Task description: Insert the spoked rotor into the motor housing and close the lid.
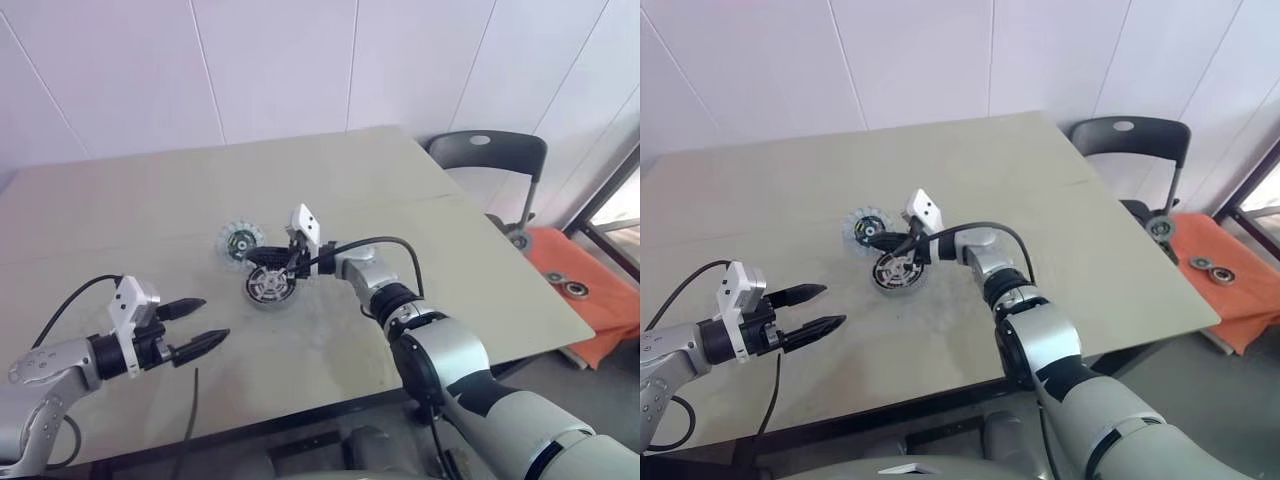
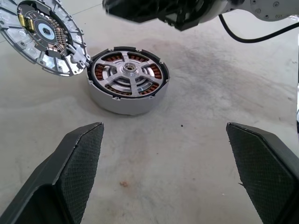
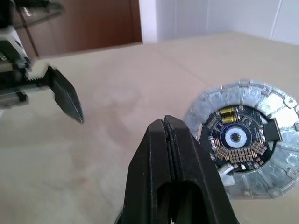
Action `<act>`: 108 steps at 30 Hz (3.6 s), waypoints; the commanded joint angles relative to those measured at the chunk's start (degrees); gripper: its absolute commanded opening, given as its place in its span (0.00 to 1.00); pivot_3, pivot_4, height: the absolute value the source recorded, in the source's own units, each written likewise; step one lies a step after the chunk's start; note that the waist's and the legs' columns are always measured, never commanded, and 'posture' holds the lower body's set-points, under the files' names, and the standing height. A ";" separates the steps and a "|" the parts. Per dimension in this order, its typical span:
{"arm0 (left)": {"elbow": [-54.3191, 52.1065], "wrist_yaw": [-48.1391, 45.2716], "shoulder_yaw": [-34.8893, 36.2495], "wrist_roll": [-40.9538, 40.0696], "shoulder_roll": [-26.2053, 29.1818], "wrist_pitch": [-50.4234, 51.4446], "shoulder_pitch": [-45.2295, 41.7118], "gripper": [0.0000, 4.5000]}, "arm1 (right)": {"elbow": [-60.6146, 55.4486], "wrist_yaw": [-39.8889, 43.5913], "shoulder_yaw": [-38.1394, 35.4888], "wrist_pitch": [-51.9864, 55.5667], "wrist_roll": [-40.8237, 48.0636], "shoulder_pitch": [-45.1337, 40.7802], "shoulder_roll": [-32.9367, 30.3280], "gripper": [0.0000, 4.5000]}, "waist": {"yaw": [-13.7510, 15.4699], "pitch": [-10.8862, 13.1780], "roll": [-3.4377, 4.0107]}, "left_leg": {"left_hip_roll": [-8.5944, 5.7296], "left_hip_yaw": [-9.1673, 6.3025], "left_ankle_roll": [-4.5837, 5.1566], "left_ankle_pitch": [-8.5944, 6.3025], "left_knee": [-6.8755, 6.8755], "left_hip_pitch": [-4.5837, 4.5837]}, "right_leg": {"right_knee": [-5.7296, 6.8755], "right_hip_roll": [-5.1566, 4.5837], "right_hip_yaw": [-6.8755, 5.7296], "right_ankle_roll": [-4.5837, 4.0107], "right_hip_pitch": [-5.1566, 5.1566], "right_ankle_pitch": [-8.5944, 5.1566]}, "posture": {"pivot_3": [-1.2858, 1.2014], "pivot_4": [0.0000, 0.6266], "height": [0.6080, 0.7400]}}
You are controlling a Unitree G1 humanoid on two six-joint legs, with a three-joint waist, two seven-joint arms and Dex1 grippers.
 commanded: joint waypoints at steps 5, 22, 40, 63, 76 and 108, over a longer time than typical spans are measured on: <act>-1.64 0.67 0.50 -0.70 -0.47 -0.11 -0.35 1.00 | 0.96 -6.97 7.95 -7.00 -9.58 2.92 -2.12 0.00 | 0.01 -0.04 -0.07 | 0.00 0.01 0.00 0.00 0.02 -0.01 | 0.00 0.00 0.00 -0.01 0.01 0.00 | 0.52 0.00 1.00; -0.96 0.70 0.22 -0.51 -0.71 -0.16 -1.18 1.00 | -0.70 -2.39 -2.49 1.15 1.83 -1.56 -0.02 0.00 | 0.01 -0.04 -0.05 | 0.00 -0.03 0.00 0.00 0.04 0.06 | 0.08 0.01 -0.01 0.00 0.06 0.01 | 0.52 0.00 1.00; -1.36 1.00 0.16 -0.60 -1.05 -0.02 -1.16 1.00 | -0.39 -6.58 1.04 -5.52 -2.34 0.21 -1.26 0.00 | -0.08 -0.08 -0.11 | 0.00 -0.02 0.00 0.00 0.11 0.09 | 0.11 0.02 0.00 -0.01 0.10 0.00 | 0.52 0.00 1.00; -0.99 1.33 -2.23 0.43 -1.69 -0.73 -3.36 1.00 | -1.14 -7.58 33.33 -47.66 -36.71 -15.60 -14.08 0.00 | -0.03 -0.06 -0.08 | -0.01 -0.02 -0.03 0.02 0.08 0.03 | 0.13 0.01 0.02 -0.02 -0.03 0.01 | 0.52 0.00 1.00; -4.23 4.09 -0.71 -0.25 -4.50 -1.26 1.00 1.00 | 4.63 -51.29 57.70 -42.52 -65.98 -26.56 -13.70 0.00 | 0.33 -0.07 -0.10 | -0.03 -0.02 -0.14 0.08 0.05 -0.02 | 0.18 -0.01 0.04 -0.28 -0.13 -0.12 | 0.52 0.00 1.00; -2.90 5.26 -1.01 0.17 -5.62 -2.13 0.51 1.00 | 6.79 -18.96 42.82 -53.13 -44.99 -25.27 -13.16 0.19 | 0.12 -0.08 -0.11 | -0.03 -0.07 -0.13 0.08 0.09 0.06 | 0.33 0.00 0.01 -0.10 -0.06 -0.02 | 0.52 0.00 1.00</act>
